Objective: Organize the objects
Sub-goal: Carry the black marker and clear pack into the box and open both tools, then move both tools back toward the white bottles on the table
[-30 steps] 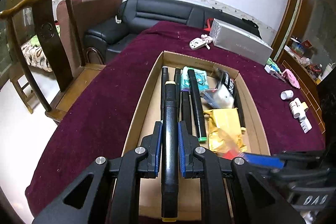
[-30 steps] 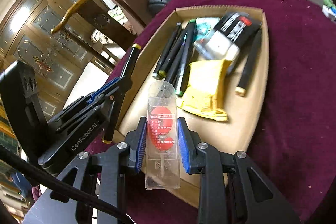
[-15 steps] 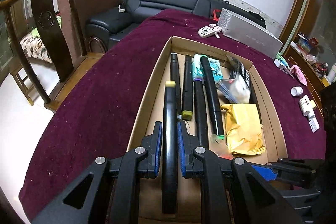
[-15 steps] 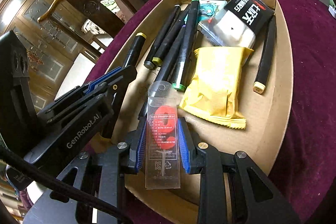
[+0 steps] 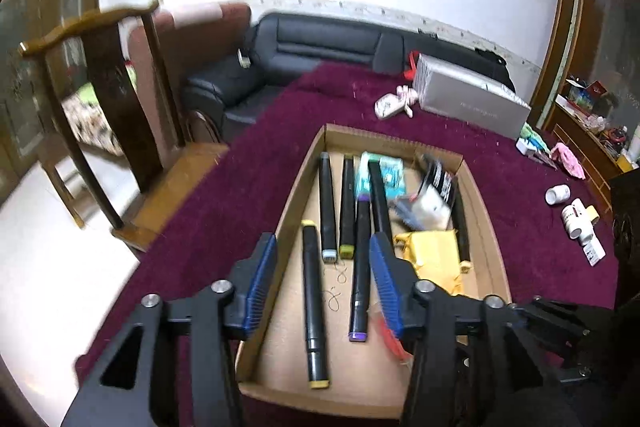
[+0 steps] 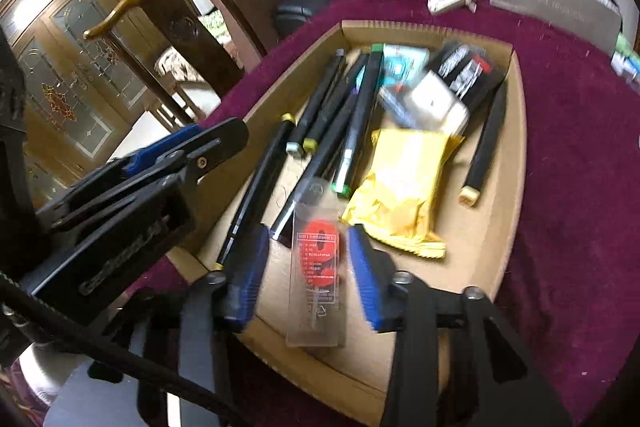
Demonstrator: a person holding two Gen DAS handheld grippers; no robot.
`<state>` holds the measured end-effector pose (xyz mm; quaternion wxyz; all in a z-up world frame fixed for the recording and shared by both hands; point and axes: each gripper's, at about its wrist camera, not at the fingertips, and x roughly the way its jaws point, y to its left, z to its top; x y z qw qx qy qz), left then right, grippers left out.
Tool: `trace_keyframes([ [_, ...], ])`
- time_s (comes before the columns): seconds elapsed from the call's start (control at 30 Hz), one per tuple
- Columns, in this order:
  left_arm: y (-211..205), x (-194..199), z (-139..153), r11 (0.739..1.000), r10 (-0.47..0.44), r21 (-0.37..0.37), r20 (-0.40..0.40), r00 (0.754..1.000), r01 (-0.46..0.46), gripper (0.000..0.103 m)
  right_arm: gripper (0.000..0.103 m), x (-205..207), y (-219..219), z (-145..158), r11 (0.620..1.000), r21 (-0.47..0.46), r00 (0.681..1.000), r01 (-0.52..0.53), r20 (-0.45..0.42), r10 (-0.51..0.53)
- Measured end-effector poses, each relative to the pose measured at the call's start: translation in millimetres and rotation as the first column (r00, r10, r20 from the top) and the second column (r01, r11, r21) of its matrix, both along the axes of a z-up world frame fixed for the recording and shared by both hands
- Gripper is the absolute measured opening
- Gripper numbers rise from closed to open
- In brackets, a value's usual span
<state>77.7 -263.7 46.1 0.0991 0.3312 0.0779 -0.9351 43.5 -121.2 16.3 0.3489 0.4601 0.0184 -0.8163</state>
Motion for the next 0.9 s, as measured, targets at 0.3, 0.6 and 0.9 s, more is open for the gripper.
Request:
trace_keyframes([
  [0.3, 53, 21, 39, 0.986, -0.022, -0.166, -0.069, 0.997, 0.01, 0.053, 0.05, 5, 33, 17, 0.998, -0.041, 0.998, 0.05, -0.033, -0.051],
  [0.6, 117, 12, 51, 0.965, -0.114, -0.243, -0.046, 0.992, 0.099, 0.053, 0.052, -2, 108, 25, 0.98, -0.105, 0.984, 0.169, -0.032, -0.173],
  [0.9, 178, -3, 54, 0.945, -0.197, -0.27, -0.016, 0.98, 0.186, 0.053, 0.053, -9, 175, 24, 0.951, -0.143, 0.96, 0.275, -0.018, -0.28],
])
